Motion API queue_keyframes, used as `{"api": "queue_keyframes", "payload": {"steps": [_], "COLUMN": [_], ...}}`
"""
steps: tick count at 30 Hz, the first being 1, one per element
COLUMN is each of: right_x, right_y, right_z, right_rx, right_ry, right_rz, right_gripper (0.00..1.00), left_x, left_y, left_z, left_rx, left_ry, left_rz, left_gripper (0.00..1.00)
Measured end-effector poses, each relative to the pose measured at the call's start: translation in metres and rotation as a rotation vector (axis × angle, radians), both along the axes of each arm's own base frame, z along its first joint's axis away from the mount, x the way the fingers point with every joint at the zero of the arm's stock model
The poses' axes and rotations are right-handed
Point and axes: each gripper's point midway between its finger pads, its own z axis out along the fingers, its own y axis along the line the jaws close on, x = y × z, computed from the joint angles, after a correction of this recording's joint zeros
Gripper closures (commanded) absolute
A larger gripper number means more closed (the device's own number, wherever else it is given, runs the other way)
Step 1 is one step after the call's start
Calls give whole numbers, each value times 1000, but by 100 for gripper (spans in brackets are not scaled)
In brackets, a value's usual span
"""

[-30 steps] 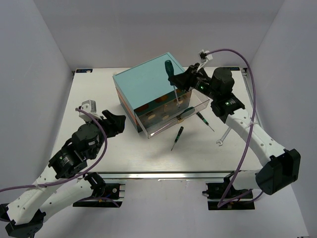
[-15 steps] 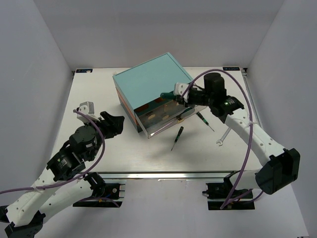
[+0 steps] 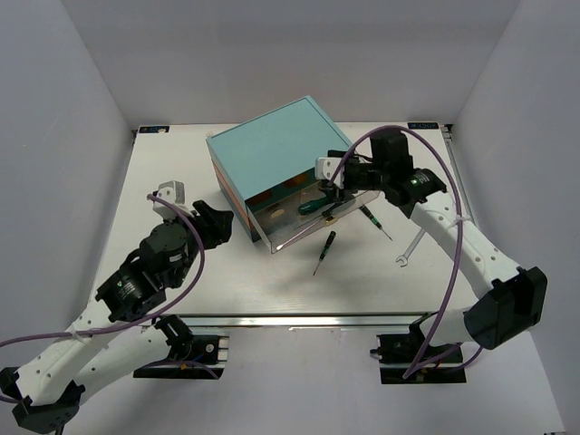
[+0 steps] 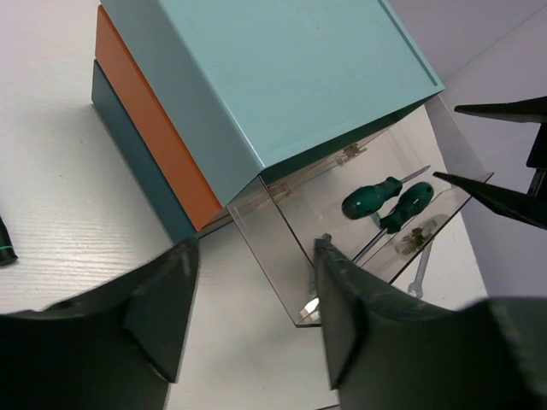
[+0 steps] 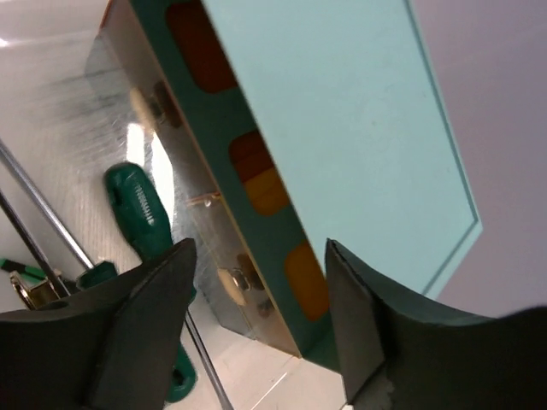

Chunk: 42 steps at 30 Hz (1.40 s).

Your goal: Sort the tools into containers

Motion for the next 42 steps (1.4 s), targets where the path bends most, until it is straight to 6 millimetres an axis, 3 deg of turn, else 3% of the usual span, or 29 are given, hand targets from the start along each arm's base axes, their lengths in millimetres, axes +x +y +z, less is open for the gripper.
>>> {"api": "queue_keyframes", "payload": {"steps": [2,3,6,7,8,11,14,20,25,42], "right_x": [0,-1,-8,-12,-19,-46,-78,-121,-129,-134], "right_y": [0,0,-4,-7,-11,-22,-31,-48,-53,-58], "right_z": [11,19,51,61,71,92,94,42,11,-12], "right_rx": [34,61,160,191,223,276,272,186,142,114], "right_ry": [12,29,70,78,90,123,139,250,336,391], "right_rz": [-24,-39,-69,-72,-68,-38,19,43,29,9], "right_gripper": [50,65,83,98,100,100,100,100,100,100], "left_x": [0,0,0,0,0,-1,-2,-2,-1,0], "left_y": [-1,-2,-2,-1,-1,0,0,-1,-2,-5], "left_z": [-1,-1,-3,-5,-8,-14,-15,-22,-26,-25], "left_rx": [0,-2,-8,-9,-7,-5,-13,-14,-9,-16], "left_ry": [4,5,7,9,13,20,21,26,30,25], "left_rz": [-2,-3,-1,0,0,2,2,1,-2,-5], "left_gripper": [46,55,71,74,75,80,80,80,80,80]}}
